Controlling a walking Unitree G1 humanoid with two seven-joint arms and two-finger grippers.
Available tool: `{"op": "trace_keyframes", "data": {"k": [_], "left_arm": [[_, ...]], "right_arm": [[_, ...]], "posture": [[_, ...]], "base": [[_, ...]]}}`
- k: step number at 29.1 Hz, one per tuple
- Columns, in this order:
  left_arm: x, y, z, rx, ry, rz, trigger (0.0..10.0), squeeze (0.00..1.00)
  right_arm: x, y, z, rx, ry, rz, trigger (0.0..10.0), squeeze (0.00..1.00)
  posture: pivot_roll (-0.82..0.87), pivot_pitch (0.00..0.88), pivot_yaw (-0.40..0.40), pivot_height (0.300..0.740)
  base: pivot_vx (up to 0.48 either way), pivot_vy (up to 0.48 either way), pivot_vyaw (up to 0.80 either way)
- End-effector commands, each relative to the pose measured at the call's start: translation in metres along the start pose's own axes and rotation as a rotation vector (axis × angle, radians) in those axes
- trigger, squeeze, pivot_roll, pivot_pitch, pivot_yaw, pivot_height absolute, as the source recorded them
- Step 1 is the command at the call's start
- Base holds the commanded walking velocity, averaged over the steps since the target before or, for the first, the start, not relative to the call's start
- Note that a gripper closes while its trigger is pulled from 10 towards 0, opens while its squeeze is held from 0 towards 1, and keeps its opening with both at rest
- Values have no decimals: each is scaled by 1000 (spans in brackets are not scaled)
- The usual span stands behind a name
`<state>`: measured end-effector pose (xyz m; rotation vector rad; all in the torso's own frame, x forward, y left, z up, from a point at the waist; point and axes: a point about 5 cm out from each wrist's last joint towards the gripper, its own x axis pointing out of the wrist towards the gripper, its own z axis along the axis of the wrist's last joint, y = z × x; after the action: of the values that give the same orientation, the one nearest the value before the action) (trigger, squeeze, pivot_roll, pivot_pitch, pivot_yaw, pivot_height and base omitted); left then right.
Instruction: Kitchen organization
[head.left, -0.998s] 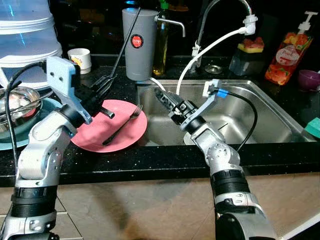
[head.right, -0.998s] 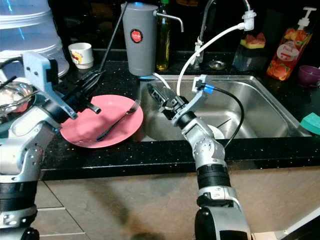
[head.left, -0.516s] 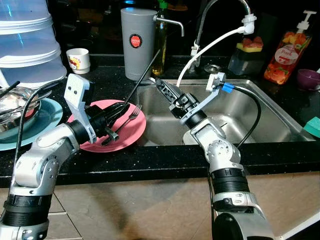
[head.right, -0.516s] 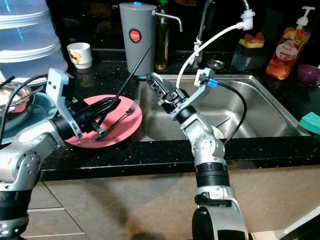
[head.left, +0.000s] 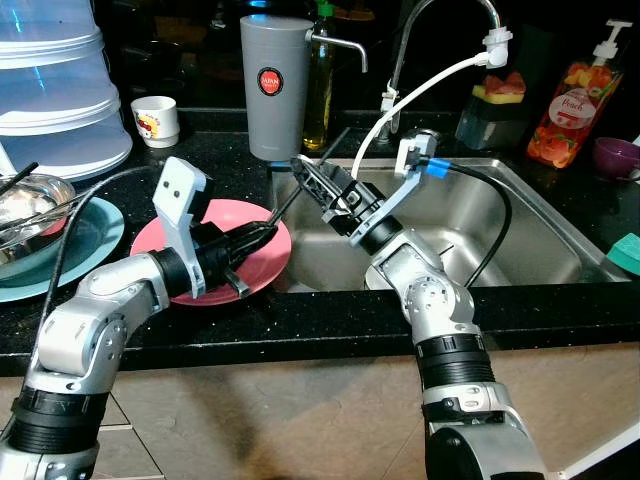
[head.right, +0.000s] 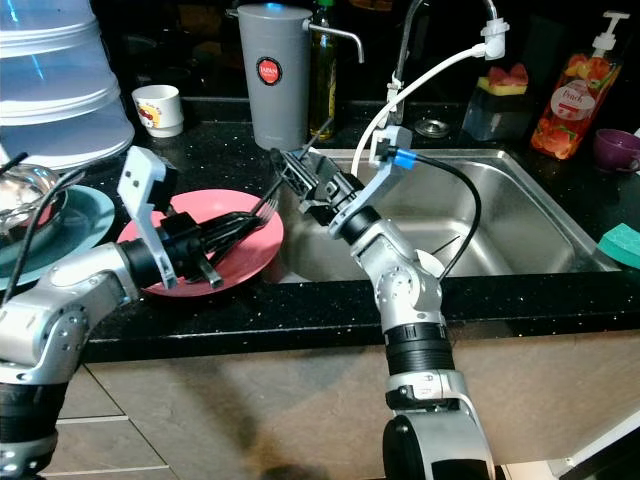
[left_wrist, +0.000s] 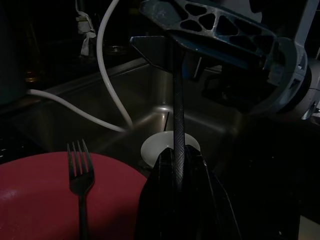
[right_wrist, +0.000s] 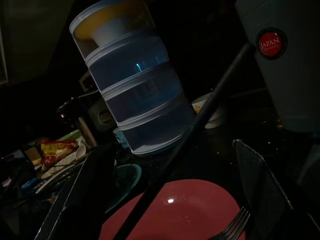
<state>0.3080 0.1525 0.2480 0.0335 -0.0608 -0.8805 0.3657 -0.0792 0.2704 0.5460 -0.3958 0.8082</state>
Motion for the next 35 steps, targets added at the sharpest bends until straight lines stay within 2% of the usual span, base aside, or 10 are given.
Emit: {"op": "trace_keyframes", "data": {"k": [1, 2, 3, 4, 27, 28, 29, 31, 32, 35], "left_arm": [[-1, -2, -2, 20, 23, -9, 0, 0], [-1, -2, -3, 21, 26, -4, 0, 0], [-1, -1, -2, 25, 24, 1, 0, 0], [-1, -1, -2, 29, 21, 7, 0, 0], [-1, 1, 0, 47, 12, 22, 0, 0], [-1, 5, 1, 60, 7, 76, 0, 318], [-1, 6, 2, 62, 3, 96, 2667, 906], [0, 7, 2, 62, 0, 107, 2667, 906], [0, 8, 4, 49, -15, 100, 10000, 1000], [0, 8, 6, 33, -32, 89, 10000, 1000]], "right_arm": [[0, 2, 0, -15, 5, 8, 10000, 0], [0, 2, 0, -13, 5, 8, 10000, 0], [0, 1, 1, -3, 3, 3, 1961, 0], [0, 0, 1, 8, 2, -4, 0, 0], [1, -4, 6, 57, -26, -11, 0, 0], [2, -5, 9, 68, -41, -19, 0, 0], [3, -6, 9, 71, -46, -22, 0, 0], [3, -6, 10, 73, -49, -23, 0, 0], [3, -7, 12, 81, -62, -32, 0, 0], [4, -9, 14, 91, -77, -43, 0, 0]], "posture": [[134, 62, -17, 740], [134, 62, -17, 740], [134, 59, -18, 740], [135, 57, -19, 740], [138, 59, -22, 740], [138, 60, -23, 740], [138, 60, -23, 740], [138, 60, -23, 740], [138, 61, -24, 740], [138, 61, -24, 740]], "base": [[0, 0, 0], [0, 0, 0], [0, 0, 0], [0, 0, 0], [0, 0, 0], [0, 0, 0], [0, 0, 0], [0, 0, 0], [0, 0, 0], [0, 0, 0]]}}
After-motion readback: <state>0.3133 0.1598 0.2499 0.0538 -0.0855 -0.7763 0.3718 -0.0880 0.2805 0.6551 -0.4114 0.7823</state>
